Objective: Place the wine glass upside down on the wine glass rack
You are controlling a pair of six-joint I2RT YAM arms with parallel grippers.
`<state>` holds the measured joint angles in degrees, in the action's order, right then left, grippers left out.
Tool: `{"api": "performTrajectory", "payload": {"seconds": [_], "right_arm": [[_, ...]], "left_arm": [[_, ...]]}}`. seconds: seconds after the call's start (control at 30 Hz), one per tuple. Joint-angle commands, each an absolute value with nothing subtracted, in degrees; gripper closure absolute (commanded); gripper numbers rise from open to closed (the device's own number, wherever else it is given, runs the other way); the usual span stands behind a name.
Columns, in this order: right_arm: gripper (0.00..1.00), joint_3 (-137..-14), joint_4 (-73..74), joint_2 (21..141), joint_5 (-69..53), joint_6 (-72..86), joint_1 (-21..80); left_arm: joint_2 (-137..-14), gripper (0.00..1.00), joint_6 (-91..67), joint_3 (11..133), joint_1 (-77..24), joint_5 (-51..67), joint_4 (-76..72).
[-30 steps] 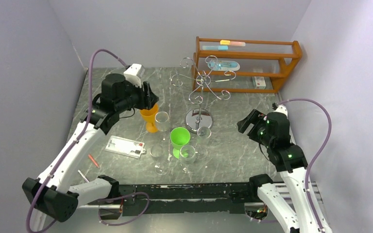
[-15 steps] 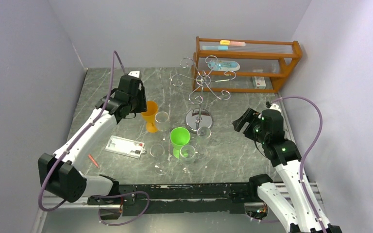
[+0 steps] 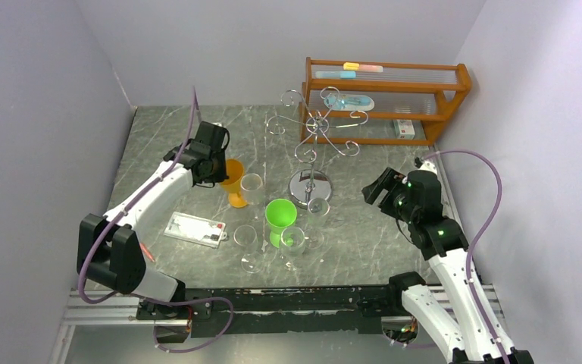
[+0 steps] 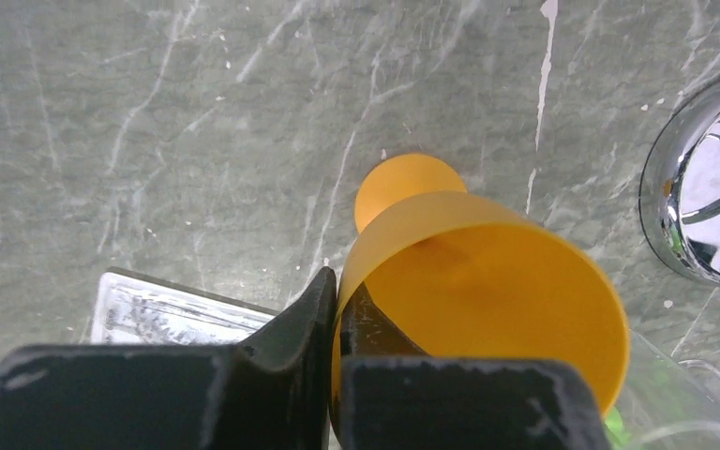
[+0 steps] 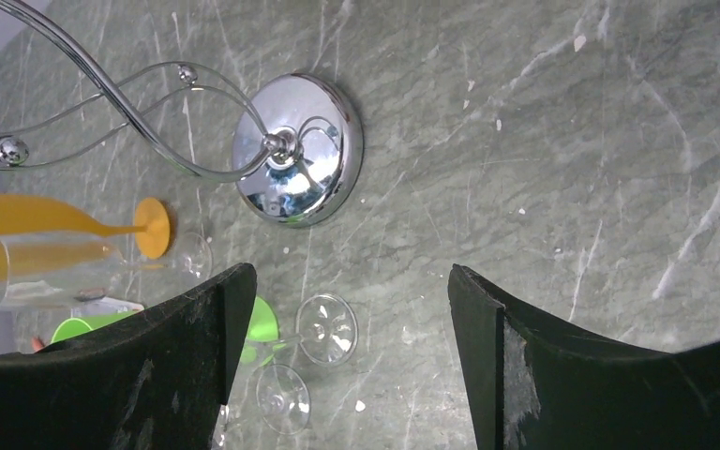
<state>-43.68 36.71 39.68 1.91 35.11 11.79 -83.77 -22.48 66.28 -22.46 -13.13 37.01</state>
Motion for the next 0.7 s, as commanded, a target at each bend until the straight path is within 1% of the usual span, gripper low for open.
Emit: {"api": "performTrajectory", "payload": {"seconds": [0.0, 0.13, 0.33, 0.47, 0.6, 0.67], "right_arm": [[0.21, -44.84, 35.28, 39.77, 2.94, 35.24, 11.68], [0.21, -47.40, 34.61, 39.17, 5.82, 35.16, 11.68], [0.19, -54.34, 33.90, 39.58, 11.83, 36.51, 11.68], [0.13, -58.67, 30.76, 39.33, 10.44, 36.97, 11.66], [0.03, -60.23, 22.91, 37.64, 4.98, 36.02, 11.66], [0.00, -60.17, 17.60, 36.50, 1.67, 36.68, 11.66]], "left_arm": [[-81.84, 0.95, -21.20, 72.07, -22.06, -16.56, 38.86], [-80.01, 0.95, -20.08, 76.66, -21.66, -20.78, 39.48], [-76.39, 0.95, -21.22, 85.35, -21.36, -22.87, 38.20], [-71.27, 0.95, -21.83, 89.31, -21.36, -22.47, 33.46], [-66.10, 0.95, -23.02, 90.23, -21.31, -18.06, 25.05], [-64.24, 0.95, -24.21, 90.31, -21.35, -15.08, 21.05]]}}
